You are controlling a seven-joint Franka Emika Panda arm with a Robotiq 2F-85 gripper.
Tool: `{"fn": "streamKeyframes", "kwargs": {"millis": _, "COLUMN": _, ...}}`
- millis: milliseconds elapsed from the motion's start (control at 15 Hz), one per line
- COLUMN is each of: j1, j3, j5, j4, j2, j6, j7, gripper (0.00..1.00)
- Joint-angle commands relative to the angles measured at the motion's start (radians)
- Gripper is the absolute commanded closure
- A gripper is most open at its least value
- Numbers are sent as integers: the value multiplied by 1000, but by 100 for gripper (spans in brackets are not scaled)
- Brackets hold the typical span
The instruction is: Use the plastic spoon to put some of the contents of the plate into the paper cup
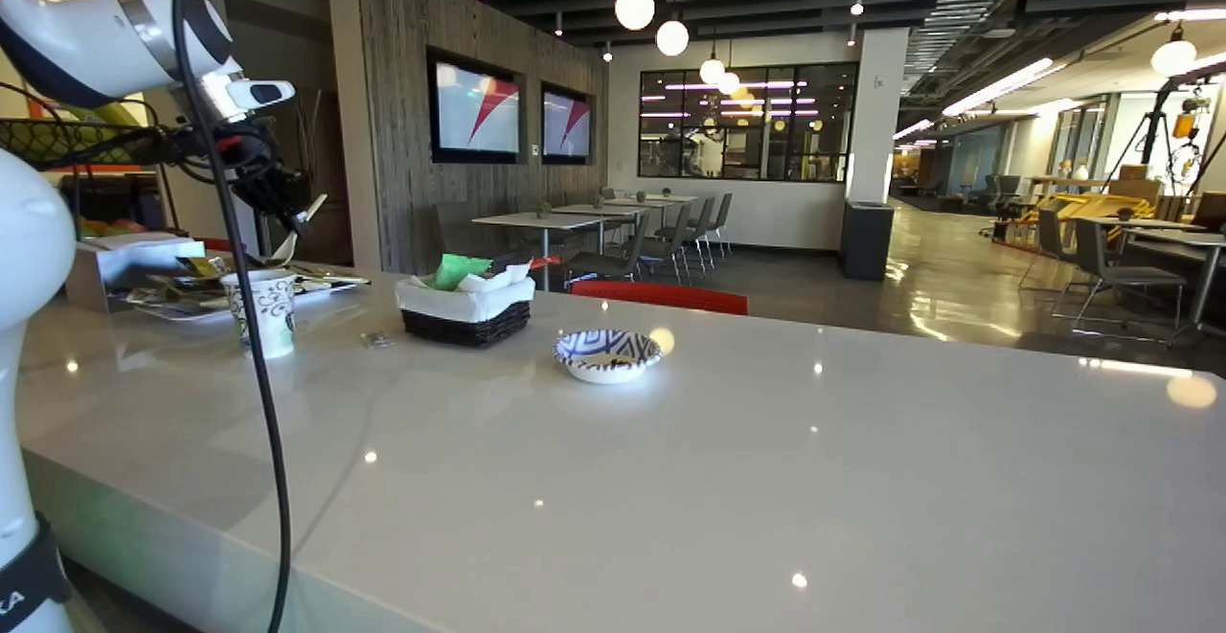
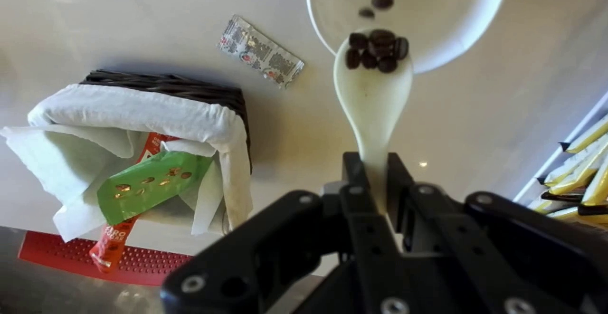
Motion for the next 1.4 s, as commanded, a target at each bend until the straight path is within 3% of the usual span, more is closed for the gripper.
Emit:
{"fn": "streamKeyframes", "kwargs": {"millis": 0, "j1": -16, "j3": 46, "j5": -69, "j4": 3, "j2": -6, "j6": -38, "j7": 79, "gripper": 96}}
{"fn": "streamKeyframes", "kwargs": {"millis": 467, "j1": -17, "j3": 68, "j5": -123, "j4": 8, "j2": -8, "j6": -36, "j7": 202, "gripper": 96}}
{"fn": "streamKeyframes", "kwargs": {"millis": 600, "j1": 1, "j3": 57, "j5": -80, "j4": 13, "j2": 2, "j6": -30, "j7": 162, "gripper": 96}}
{"fn": "streamKeyframes", "kwargs": {"millis": 667, "j1": -13, "j3": 69, "j5": -114, "j4": 17, "j2": -1, "j6": -56, "j7": 211, "gripper": 96}}
{"fn": "streamKeyframes", "kwargs": {"millis": 733, "j1": 5, "j3": 52, "j5": -72, "j4": 7, "j2": -3, "j6": -20, "j7": 156, "gripper": 96}}
{"fn": "streamKeyframes", "kwargs": {"millis": 800, "j1": -24, "j3": 79, "j5": -138, "j4": 24, "j2": -2, "j6": -88, "j7": 263, "gripper": 96}}
{"fn": "streamKeyframes", "kwargs": {"millis": 933, "j1": -2, "j3": 62, "j5": -99, "j4": 22, "j2": 1, "j6": -74, "j7": 226, "gripper": 96}}
{"fn": "streamKeyframes", "kwargs": {"millis": 1067, "j1": -34, "j3": 101, "j5": -197, "j4": 53, "j2": 4, "j6": -190, "j7": 388, "gripper": 96}}
{"fn": "streamKeyframes", "kwargs": {"millis": 1333, "j1": -3, "j3": 102, "j5": -202, "j4": 92, "j2": 35, "j6": -290, "j7": 412, "gripper": 96}}
